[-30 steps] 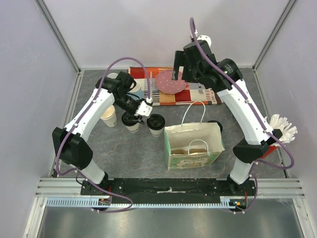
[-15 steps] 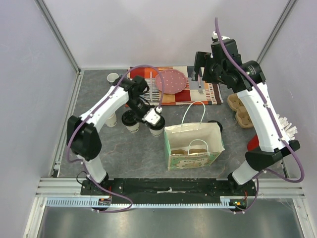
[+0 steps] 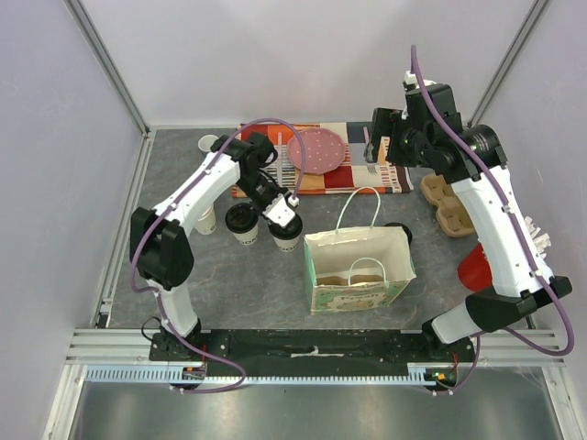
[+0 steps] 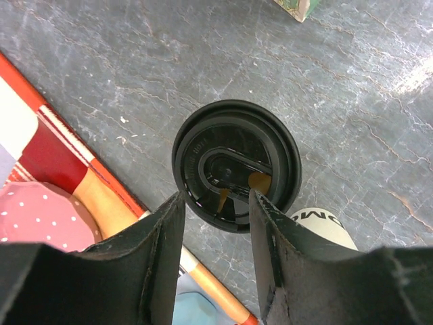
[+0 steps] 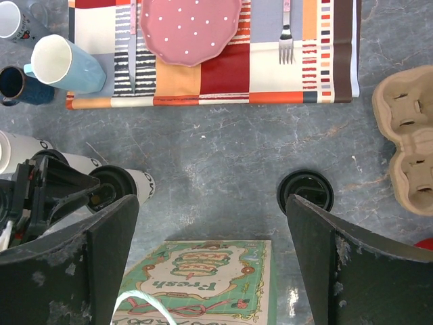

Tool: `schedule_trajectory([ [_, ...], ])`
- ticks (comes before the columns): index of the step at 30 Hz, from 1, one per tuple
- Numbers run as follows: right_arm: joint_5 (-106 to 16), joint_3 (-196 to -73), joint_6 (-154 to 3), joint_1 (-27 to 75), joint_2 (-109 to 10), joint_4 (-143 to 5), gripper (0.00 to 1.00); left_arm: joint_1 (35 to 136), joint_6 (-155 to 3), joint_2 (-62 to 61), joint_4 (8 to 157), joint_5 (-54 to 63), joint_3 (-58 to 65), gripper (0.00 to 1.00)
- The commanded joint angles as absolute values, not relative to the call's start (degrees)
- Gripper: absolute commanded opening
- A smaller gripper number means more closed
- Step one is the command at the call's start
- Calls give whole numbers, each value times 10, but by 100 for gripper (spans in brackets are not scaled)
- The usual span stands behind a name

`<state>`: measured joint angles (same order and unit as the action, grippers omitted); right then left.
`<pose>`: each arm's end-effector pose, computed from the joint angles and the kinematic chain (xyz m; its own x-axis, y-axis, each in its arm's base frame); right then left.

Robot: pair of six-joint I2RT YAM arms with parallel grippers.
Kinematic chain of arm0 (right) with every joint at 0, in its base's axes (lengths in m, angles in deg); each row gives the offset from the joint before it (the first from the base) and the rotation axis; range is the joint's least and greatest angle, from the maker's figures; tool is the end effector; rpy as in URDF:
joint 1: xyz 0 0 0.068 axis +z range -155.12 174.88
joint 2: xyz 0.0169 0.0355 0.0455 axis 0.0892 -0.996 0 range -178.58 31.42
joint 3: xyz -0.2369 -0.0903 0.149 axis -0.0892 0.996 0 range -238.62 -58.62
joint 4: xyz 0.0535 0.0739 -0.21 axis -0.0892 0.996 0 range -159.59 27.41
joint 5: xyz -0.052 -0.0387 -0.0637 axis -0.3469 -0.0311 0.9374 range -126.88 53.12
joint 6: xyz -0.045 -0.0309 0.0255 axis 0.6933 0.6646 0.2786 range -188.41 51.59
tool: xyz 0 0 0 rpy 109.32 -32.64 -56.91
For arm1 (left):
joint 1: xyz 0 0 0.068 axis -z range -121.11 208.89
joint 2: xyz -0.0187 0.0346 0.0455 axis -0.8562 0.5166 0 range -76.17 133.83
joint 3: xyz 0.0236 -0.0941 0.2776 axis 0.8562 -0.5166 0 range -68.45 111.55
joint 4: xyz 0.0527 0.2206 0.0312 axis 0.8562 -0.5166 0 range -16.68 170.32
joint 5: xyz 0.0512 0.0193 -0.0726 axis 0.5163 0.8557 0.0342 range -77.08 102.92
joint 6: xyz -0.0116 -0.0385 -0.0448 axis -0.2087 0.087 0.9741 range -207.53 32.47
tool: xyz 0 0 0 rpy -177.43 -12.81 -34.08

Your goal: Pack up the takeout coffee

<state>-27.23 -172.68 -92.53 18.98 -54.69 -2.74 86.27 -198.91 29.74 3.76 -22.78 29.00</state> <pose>0.2310 0.0951 0.4761 -0.6390 0.1556 -0.7533 -0.0244 0.9747 0.2221 0.2761 -0.1722 0.3071 0.7120 0.4828 -0.5099 0.6713 -0.6809 0.2928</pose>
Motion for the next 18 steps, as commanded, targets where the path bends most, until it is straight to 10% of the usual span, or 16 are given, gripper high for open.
schedule_trajectory([
  [1,-291,-1735,-913,186,-551,-39,98,862,-1990,254,-77,-305,315,50],
  [18,-311,-1722,-908,185,-548,-38,98,861,-1931,249,-77,-251,259,47],
])
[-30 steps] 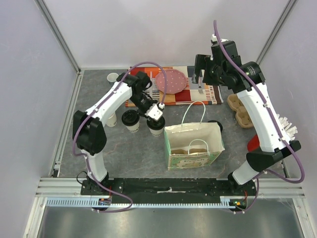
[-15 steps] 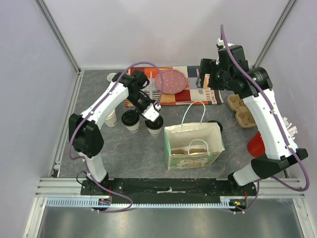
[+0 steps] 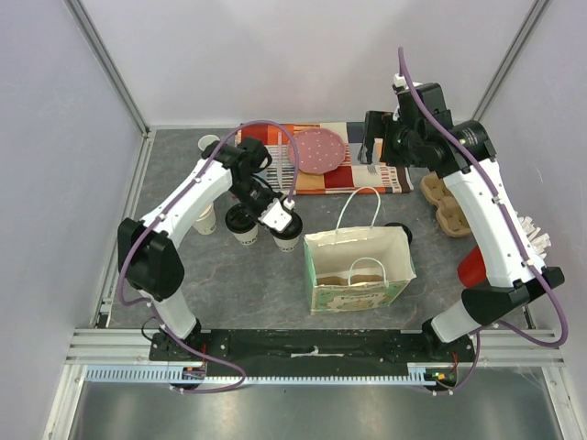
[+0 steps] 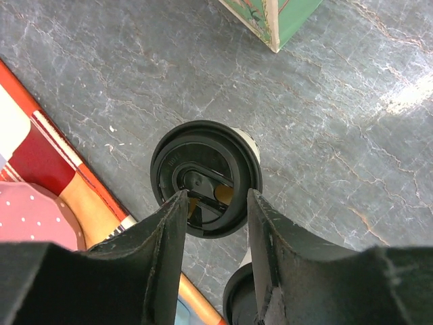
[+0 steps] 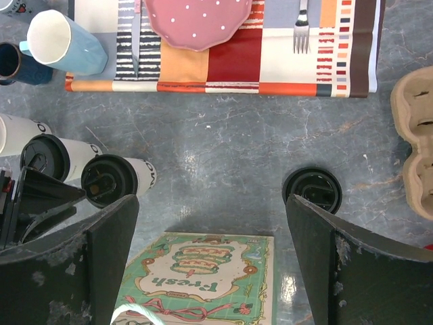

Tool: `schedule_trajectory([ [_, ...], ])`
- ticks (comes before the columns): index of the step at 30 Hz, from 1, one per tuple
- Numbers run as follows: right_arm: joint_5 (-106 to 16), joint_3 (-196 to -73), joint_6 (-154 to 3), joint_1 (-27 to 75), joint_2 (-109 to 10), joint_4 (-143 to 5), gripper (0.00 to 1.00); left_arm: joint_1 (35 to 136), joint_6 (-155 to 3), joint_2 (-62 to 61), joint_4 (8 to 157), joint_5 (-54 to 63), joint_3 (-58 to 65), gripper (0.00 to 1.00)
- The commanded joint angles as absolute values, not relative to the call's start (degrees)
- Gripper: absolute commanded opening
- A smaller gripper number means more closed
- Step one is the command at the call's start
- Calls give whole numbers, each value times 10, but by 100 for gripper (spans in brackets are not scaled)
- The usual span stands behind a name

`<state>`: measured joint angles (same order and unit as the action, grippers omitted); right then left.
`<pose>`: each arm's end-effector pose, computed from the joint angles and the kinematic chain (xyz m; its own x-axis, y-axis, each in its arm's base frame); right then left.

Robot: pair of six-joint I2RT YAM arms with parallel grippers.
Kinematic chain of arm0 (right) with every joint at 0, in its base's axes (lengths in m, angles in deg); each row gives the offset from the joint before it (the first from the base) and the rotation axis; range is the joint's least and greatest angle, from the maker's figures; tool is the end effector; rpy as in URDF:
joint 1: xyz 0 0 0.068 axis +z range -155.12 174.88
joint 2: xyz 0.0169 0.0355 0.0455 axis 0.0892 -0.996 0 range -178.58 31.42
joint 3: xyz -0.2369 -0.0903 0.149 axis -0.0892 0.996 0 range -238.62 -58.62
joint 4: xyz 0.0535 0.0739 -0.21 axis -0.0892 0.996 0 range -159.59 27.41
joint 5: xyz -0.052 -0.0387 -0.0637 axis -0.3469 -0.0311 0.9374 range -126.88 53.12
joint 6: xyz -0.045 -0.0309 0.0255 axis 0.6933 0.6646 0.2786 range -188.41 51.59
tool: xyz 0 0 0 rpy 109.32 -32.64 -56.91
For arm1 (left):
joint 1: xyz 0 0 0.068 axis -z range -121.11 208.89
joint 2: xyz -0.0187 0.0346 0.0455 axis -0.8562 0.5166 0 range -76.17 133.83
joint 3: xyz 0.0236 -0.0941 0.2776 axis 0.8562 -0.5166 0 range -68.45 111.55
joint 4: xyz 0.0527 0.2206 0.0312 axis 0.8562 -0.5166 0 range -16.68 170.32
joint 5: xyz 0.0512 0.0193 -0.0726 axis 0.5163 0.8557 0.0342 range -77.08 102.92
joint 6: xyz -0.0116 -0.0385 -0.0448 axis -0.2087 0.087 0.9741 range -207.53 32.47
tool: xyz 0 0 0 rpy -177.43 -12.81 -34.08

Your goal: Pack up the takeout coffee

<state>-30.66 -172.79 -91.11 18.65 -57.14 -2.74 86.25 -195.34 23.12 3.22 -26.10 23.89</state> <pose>0.2446 0.1024 0.4662 -0.6824 0.1188 -0.7213 -0.0680 0.9721 0.2244 0.2474 -0.1595 0.3217 0.6652 0.4886 -0.5646 0.7142 -0.6369 0.2902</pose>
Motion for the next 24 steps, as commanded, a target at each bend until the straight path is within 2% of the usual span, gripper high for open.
schedule_trajectory([
  [1,-309,-1719,-910,186,-546,-38,98,861,-1934,252,-77,-246,257,45],
  [11,-310,-1705,-909,184,-539,-38,98,861,-1941,267,-77,-233,249,42],
  [15,-313,-1706,-909,184,-541,-38,98,862,-1932,278,-77,-225,254,33],
  [24,-319,-1704,-905,179,-544,-38,98,862,-1938,272,-69,-221,230,33],
])
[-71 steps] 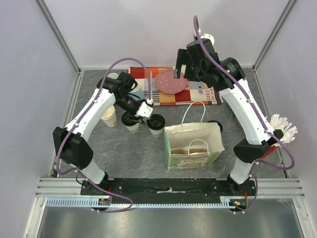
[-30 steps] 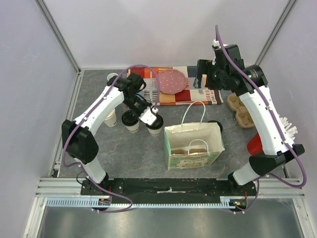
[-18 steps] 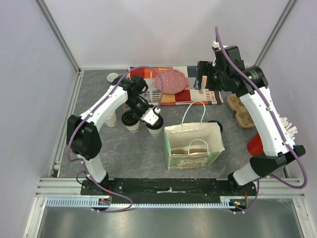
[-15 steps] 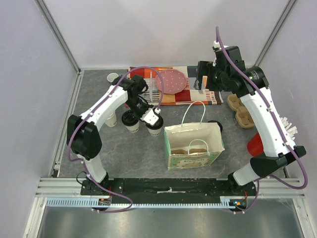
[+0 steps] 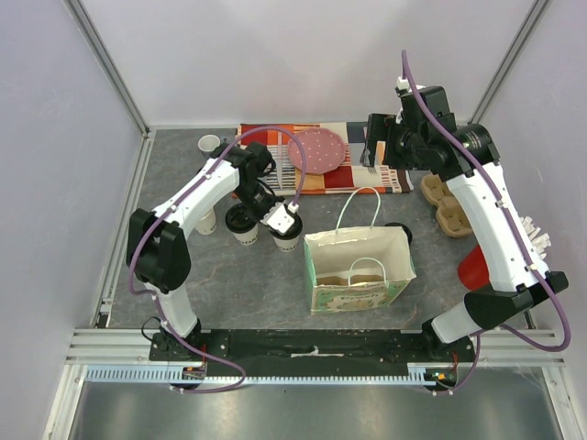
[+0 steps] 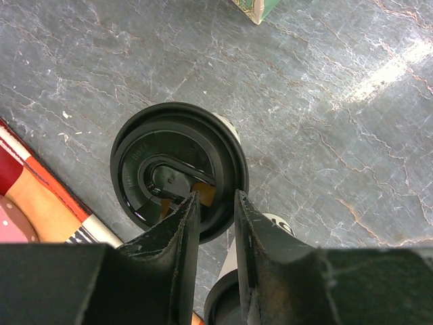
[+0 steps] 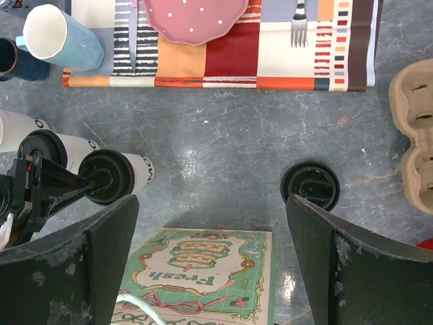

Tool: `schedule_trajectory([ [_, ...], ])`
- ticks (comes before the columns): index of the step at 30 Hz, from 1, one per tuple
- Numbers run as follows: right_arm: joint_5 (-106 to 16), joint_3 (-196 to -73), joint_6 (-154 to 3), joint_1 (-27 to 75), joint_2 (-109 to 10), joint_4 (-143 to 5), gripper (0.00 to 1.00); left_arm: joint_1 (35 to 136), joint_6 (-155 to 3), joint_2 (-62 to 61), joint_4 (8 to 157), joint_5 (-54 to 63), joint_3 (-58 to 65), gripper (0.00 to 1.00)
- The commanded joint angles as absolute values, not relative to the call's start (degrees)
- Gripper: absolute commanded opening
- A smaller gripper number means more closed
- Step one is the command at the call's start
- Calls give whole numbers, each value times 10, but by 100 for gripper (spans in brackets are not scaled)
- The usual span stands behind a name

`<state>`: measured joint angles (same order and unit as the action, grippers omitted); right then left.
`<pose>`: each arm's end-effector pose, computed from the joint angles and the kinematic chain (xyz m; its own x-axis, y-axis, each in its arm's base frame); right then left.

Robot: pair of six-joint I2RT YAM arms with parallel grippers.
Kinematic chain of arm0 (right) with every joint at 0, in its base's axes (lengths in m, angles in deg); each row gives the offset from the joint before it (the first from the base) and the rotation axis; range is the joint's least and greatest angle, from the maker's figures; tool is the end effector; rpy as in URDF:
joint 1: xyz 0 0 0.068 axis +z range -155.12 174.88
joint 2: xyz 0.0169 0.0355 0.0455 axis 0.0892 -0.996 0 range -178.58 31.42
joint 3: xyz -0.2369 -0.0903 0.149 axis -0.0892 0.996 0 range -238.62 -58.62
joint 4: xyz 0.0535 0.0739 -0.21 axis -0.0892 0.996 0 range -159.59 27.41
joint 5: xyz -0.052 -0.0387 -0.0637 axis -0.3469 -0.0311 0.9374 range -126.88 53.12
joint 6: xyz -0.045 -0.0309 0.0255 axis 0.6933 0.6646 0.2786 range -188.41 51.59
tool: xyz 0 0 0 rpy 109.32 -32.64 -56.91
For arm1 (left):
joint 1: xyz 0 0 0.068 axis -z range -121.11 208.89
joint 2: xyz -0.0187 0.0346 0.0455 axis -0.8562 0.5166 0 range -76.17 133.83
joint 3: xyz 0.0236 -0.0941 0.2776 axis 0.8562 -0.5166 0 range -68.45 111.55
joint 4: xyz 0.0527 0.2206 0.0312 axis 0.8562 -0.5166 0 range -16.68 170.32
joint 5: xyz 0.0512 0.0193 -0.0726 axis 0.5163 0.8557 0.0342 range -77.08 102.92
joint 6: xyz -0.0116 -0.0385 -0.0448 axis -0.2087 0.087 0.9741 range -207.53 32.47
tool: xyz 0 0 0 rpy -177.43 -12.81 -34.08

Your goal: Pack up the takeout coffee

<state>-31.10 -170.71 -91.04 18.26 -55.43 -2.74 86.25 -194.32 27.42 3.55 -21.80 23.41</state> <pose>0.2378 0.0979 0.4642 -0.6879 0.1198 -0.7159 -0.0660 0.9719 0.2260 0.2617 -0.1639 0.2968 0.6306 0.5596 -0.5377 0.7372 -0.6486 0.1895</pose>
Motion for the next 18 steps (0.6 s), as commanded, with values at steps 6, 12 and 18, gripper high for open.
schedule_trajectory([
  [6,-320,-1706,-905,177,-544,-38,98,863,-1934,275,-54,-219,225,27],
  [12,-320,-1709,-903,176,-541,-38,98,863,-1926,267,-47,-218,216,20],
  [18,-324,-1709,-905,175,-538,-38,98,866,-1917,262,-30,-222,205,26],
])
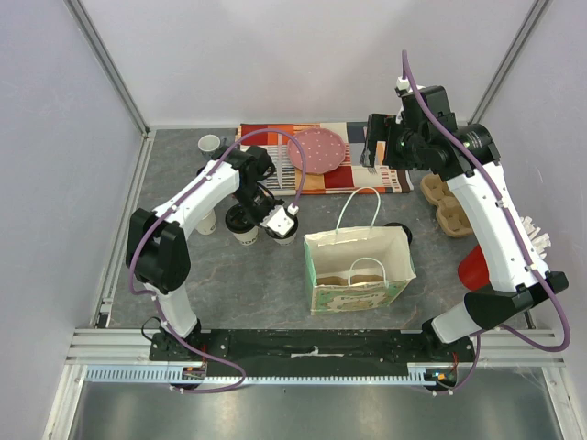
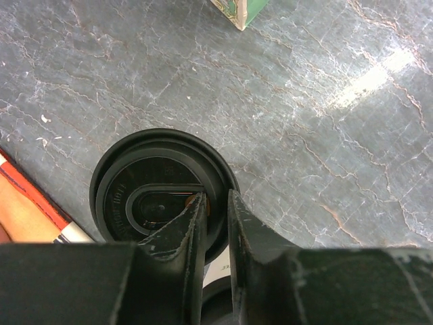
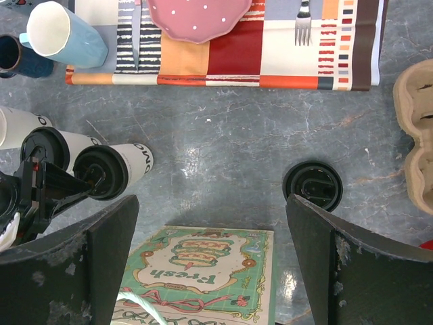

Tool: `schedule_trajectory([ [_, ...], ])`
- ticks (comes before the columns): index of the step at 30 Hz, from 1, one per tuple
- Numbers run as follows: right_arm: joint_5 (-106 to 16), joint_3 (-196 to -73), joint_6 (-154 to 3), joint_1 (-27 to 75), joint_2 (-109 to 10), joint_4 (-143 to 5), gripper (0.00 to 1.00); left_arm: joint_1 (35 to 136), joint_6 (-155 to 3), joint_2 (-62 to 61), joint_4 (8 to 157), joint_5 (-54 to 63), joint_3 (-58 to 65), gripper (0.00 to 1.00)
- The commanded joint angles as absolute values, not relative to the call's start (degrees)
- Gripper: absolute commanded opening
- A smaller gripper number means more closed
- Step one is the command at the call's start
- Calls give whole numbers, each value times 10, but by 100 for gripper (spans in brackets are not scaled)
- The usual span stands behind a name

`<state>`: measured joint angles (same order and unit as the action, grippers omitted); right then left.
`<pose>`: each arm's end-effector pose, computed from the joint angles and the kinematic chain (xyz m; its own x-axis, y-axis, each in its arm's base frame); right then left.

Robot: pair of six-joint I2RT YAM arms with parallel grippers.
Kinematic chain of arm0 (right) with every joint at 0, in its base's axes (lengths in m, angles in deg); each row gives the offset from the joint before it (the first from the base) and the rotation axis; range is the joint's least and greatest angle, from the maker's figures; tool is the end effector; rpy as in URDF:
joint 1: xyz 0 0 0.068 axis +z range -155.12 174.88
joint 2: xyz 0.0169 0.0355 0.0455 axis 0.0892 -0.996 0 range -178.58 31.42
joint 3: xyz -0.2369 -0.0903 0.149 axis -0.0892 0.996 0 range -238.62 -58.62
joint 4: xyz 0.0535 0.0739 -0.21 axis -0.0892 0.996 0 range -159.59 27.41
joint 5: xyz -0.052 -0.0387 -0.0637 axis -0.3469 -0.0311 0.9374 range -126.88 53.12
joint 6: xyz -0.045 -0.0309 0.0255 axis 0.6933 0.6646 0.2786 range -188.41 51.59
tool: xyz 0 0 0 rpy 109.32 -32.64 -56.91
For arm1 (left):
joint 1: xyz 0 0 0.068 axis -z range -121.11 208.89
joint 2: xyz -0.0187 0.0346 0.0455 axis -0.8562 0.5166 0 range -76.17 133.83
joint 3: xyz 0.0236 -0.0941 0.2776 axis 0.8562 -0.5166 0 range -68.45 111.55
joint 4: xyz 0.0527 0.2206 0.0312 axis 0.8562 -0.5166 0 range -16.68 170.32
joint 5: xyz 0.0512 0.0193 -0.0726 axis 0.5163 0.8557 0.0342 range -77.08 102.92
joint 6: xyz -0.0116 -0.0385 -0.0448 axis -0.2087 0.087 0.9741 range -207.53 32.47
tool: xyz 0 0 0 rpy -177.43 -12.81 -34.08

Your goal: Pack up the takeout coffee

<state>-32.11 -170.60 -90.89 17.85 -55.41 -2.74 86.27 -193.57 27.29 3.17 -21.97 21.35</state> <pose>0.2382 0.0969 0.4638 -0.6927 0.1203 -0.7111 -0.0723 0.9694 0.2345 0.2574 -0.1620 0.2896 0.6008 0.5766 -0.5537 0.7512 -0.6441 0.1444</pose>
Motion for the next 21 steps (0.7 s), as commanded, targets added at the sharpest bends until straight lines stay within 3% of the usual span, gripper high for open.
schedule_trajectory([
  [1,-327,-1709,-904,176,-537,-38,98,868,-1906,265,-27,-222,208,27],
  [10,-327,-1709,-906,175,-530,-38,98,868,-1886,278,-15,-214,230,25],
  [13,-327,-1710,-907,175,-530,-38,98,868,-1877,278,-11,-214,232,12],
  [14,-328,-1710,-906,175,-530,-38,98,869,-1873,280,-12,-214,237,2],
  [21,-327,-1716,-910,175,-526,-38,98,870,-1702,272,-18,-227,302,2],
])
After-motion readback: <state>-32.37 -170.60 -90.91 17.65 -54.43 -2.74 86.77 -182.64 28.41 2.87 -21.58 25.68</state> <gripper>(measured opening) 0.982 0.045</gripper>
